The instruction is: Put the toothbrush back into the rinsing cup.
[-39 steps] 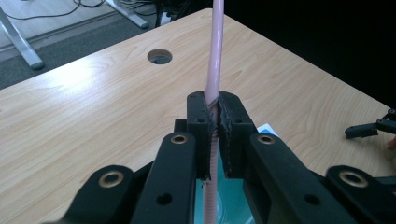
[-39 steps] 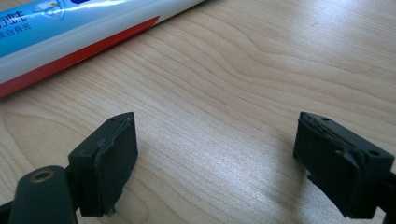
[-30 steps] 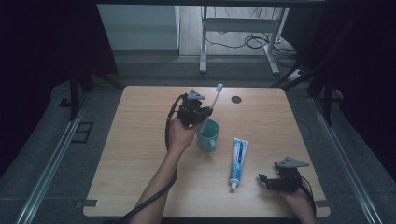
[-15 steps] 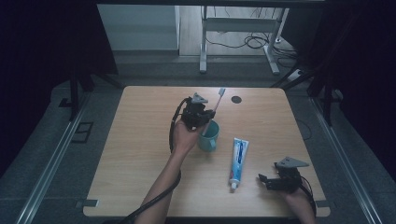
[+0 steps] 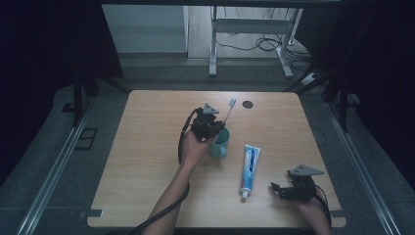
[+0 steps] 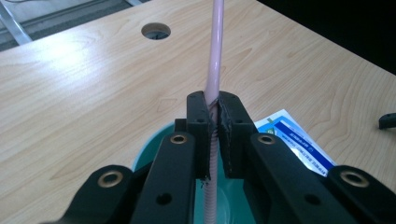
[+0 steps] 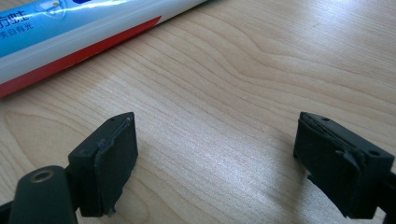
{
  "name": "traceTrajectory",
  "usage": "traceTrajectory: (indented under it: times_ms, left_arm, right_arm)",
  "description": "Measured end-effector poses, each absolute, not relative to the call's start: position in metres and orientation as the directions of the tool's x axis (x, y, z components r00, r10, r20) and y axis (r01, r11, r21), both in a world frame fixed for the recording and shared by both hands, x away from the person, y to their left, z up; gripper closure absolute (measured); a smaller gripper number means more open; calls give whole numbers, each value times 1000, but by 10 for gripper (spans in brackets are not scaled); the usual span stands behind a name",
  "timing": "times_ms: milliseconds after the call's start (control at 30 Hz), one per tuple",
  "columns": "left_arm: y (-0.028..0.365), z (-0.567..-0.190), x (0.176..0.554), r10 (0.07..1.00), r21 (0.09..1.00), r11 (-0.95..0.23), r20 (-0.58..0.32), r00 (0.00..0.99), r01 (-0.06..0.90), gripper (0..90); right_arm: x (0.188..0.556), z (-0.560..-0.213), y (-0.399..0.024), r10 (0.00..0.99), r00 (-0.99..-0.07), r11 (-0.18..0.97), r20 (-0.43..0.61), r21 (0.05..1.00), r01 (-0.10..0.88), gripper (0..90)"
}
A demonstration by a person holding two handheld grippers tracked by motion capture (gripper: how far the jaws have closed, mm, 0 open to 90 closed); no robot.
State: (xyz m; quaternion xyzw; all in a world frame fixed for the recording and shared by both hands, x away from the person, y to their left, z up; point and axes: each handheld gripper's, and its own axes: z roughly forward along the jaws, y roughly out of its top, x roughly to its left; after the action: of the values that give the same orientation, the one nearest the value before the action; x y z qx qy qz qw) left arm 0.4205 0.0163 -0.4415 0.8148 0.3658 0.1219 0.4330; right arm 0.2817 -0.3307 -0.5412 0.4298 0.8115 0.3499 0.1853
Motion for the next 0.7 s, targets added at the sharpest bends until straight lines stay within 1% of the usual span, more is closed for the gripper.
traceTrajectory:
  times_ms: [600, 700]
  left_arm:
    - [7, -464, 419, 710, 762, -395, -101, 697, 513, 836]
    - [8, -466, 419, 714, 763, -385, -111, 692, 520, 834]
  right_arm:
    - [282, -541, -331, 827, -562, 386, -1, 728, 567, 133]
    - [282, -541, -331, 827, -562, 386, -1, 728, 567, 133]
